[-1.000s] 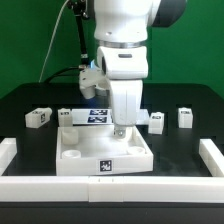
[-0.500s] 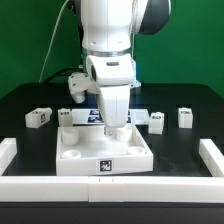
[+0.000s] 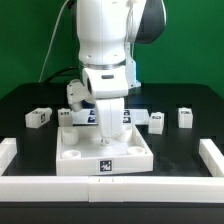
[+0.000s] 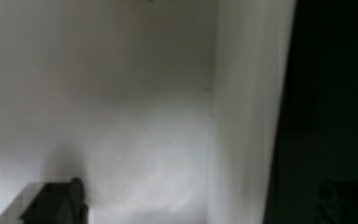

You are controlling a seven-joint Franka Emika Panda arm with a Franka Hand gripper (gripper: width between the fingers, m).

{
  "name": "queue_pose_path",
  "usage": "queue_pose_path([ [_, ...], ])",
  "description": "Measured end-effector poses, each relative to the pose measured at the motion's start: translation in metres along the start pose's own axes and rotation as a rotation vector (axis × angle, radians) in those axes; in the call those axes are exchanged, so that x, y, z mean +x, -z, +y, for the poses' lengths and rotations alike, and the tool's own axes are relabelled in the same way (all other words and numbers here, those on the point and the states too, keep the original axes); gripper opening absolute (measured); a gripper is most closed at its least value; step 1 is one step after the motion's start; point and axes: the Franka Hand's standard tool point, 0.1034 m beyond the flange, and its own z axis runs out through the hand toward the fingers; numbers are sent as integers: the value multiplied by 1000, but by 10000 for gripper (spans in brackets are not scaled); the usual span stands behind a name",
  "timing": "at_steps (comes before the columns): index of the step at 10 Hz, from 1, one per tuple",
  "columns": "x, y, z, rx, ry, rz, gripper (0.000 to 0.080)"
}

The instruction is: Assemble one leg

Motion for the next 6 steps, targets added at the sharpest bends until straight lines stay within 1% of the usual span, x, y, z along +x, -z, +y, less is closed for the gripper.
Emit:
queue_pose_path([
  [1, 0, 2, 2, -3, -13, -1, 608],
  [2, 0, 1, 1, -1, -15, -1, 608],
  [3, 0, 0, 1, -1, -15, 0, 470],
  [4, 0, 0, 1, -1, -16, 0, 303],
  [5, -1, 0, 0, 0, -16, 0, 303],
  [6, -1, 0, 0, 0, -16, 0, 132],
])
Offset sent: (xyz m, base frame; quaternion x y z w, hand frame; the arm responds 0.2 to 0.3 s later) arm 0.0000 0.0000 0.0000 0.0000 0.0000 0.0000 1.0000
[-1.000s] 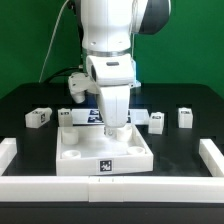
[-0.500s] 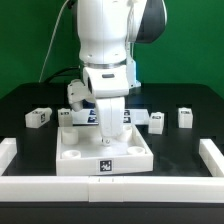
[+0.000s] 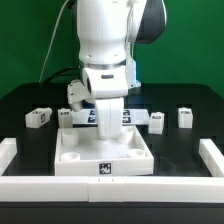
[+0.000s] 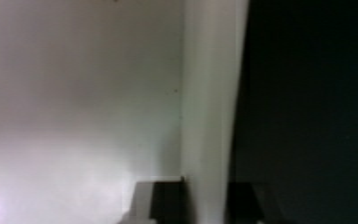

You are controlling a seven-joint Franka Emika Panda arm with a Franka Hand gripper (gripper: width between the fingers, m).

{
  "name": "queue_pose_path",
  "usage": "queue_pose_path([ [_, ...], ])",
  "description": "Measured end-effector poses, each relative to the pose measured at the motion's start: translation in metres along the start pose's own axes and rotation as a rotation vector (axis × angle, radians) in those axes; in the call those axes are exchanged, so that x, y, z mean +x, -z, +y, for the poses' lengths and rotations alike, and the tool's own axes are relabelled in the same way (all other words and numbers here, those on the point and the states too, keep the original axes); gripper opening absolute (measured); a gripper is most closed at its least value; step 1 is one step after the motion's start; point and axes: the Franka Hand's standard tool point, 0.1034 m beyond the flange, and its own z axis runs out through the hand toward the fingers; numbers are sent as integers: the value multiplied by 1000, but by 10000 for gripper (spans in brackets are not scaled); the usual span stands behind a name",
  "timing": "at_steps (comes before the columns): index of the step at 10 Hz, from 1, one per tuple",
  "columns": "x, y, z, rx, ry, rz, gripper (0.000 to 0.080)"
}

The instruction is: Assemble one leg

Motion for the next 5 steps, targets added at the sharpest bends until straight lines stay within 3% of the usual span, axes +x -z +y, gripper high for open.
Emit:
queue_pose_path([
  [1, -1, 2, 2, -9, -2, -2, 71],
  [5, -1, 2, 3, -11, -2, -2, 71],
])
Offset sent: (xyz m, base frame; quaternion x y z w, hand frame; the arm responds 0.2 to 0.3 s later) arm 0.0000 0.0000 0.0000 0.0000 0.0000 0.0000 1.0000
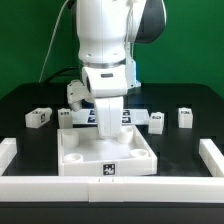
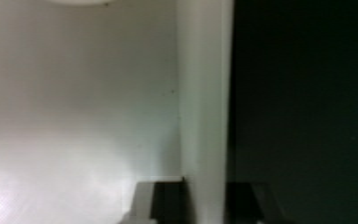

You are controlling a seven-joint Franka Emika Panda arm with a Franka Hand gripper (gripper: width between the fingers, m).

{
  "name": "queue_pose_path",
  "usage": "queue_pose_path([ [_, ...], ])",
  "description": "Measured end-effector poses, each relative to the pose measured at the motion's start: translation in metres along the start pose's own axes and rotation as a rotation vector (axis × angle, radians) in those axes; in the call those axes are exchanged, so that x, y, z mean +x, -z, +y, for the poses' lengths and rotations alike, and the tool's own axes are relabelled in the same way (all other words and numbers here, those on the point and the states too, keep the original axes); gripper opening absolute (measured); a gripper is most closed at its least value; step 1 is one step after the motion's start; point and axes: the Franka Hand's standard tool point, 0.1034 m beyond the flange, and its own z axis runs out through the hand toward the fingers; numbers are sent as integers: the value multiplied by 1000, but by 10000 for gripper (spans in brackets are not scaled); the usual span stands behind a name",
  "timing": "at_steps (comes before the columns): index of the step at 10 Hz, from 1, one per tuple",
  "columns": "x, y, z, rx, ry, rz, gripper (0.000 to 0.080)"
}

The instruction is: Assemble one leg

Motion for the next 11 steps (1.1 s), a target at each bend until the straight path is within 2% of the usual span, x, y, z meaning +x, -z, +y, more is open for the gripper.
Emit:
queue_pose_path([
  [2, 5, 0, 2, -3, -38, 1, 71],
  [6, 55, 3, 20, -23, -155, 14, 71],
  [11, 100, 10, 60, -57, -139, 27, 70],
])
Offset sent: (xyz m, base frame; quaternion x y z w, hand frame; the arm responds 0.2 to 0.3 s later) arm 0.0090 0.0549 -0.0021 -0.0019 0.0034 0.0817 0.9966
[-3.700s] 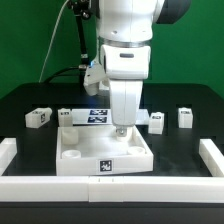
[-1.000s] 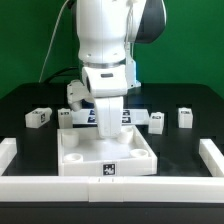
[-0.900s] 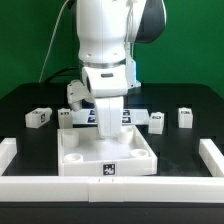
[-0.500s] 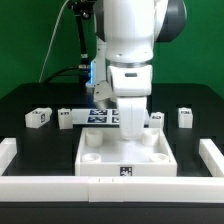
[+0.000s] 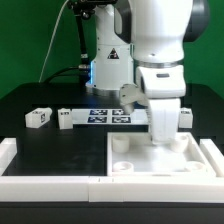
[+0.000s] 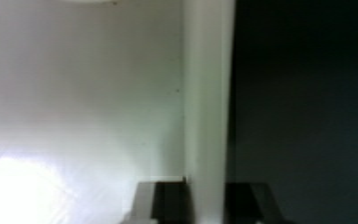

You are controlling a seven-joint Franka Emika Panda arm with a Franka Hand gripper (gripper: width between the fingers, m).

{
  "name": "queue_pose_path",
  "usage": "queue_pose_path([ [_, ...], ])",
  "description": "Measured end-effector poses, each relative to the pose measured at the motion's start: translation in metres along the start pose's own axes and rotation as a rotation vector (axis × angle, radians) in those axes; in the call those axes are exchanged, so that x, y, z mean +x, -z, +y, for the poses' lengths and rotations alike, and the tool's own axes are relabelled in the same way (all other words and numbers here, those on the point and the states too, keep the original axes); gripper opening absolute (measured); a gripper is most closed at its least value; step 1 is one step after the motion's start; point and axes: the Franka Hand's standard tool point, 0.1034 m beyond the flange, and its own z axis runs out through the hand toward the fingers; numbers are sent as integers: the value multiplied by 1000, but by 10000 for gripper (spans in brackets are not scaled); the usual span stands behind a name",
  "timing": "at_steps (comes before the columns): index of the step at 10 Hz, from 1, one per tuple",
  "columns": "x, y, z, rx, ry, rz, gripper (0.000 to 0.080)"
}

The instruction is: Assemble one leg

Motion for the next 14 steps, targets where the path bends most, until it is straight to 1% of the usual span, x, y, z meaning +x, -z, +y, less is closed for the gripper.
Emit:
queue_pose_path([
  [1, 5, 1, 3, -4, 7, 2, 70],
  [2, 9, 1, 5, 0, 0, 2, 70],
  [3, 9, 0, 5, 18, -4, -1, 70],
  [4, 9, -1, 6, 23, -14, -1, 70],
  [6, 9, -1, 6, 23, -23, -1, 70],
  [7, 9, -1, 6, 24, -24, -1, 157],
  [8, 9, -1, 6, 24, -25, -1, 157],
  [9, 8, -1, 6, 24, -25, -1, 358],
  [10, 8, -1, 6, 24, -26, -1, 493],
  [11, 8, -1, 6, 24, -26, -1, 493],
  [12, 8, -1, 6, 24, -26, -1, 621],
  [13, 7, -1, 6, 24, -26, -1, 643],
  [14, 7, -1, 6, 24, -27, -1, 643],
])
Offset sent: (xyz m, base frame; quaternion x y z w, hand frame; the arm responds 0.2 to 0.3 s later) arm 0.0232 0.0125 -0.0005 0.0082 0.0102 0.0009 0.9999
